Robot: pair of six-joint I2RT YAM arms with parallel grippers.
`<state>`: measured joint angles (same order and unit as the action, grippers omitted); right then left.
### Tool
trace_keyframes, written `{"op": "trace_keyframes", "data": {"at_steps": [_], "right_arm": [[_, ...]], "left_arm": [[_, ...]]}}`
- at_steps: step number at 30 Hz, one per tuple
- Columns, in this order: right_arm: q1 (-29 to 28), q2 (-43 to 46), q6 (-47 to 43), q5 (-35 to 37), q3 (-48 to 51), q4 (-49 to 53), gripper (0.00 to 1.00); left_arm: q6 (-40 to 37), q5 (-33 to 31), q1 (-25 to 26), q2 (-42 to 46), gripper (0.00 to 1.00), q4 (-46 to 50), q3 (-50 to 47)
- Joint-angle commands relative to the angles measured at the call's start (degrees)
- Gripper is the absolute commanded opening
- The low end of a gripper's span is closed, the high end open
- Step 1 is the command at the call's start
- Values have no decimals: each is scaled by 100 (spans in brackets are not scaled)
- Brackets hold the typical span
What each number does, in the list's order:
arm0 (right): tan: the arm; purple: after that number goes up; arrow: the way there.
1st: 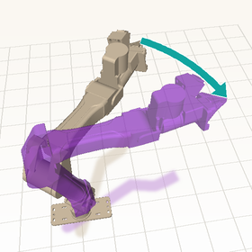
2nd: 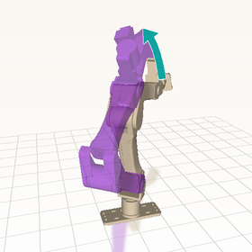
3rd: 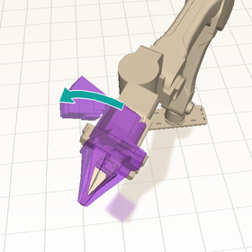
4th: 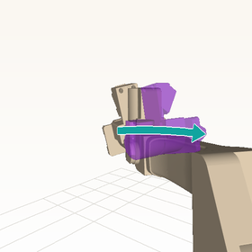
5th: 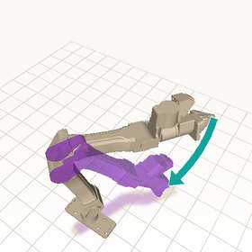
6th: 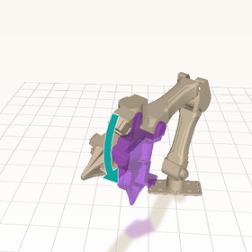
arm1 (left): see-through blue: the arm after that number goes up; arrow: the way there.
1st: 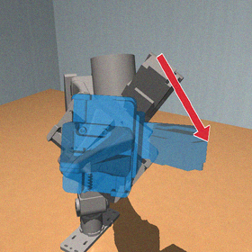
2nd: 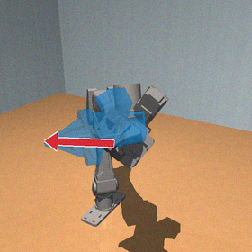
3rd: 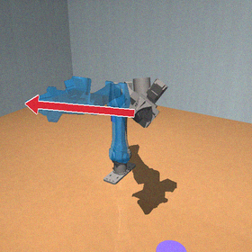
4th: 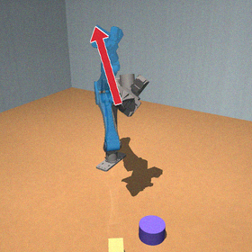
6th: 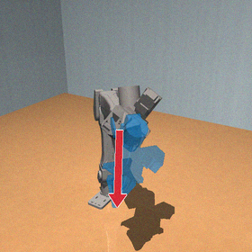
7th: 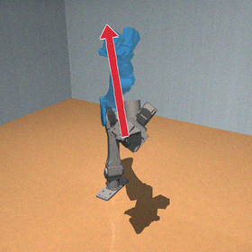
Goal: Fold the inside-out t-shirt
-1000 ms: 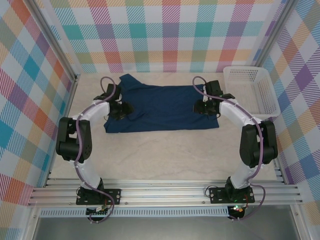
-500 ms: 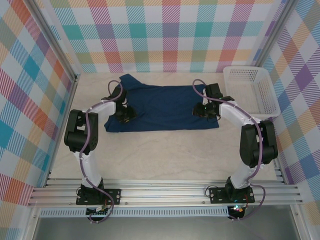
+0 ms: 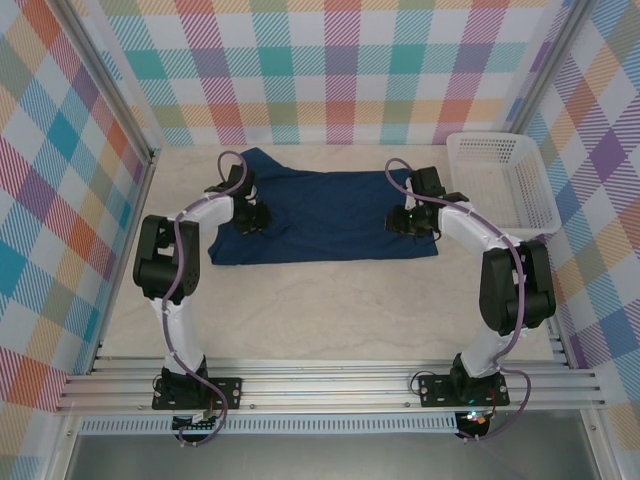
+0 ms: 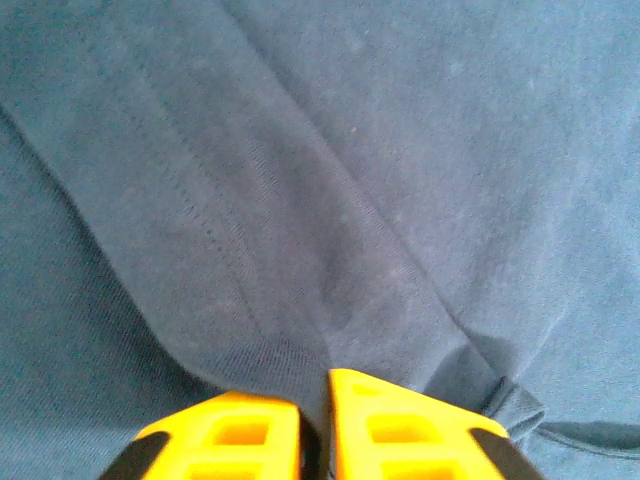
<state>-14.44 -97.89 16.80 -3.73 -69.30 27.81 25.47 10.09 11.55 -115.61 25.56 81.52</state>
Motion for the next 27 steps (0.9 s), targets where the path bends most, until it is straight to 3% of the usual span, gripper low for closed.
{"op": "trace_keyframes", "data": {"at_steps": [1,4,11,18,20,21,23,27], "right_arm": [[7,-62,36,-60,65,-105,41],[13,-44,19,-23,57,-79,41],[8,-28,8,0,39,-47,41],[11,-38,-27,39,48,-20,41],[10,-53,-28,50,48,-15,41],[11,-54,-28,48,54,-12,41],[11,-42,-21,21,74,-15,41],[11,28,-46,51,107,-3,41]], "left_arm": [[-128,99,40,-136,9,190,248],[-164,107,36,-222,0,261,453],[-159,126,40,-483,0,426,1267],[-36,266,40,-1307,1,475,2245],[12,376,47,-1560,7,469,2576],[15,399,49,-1677,16,480,2733],[-34,390,49,-1787,25,529,2958],[-321,339,40,-1616,42,555,3030]]}}
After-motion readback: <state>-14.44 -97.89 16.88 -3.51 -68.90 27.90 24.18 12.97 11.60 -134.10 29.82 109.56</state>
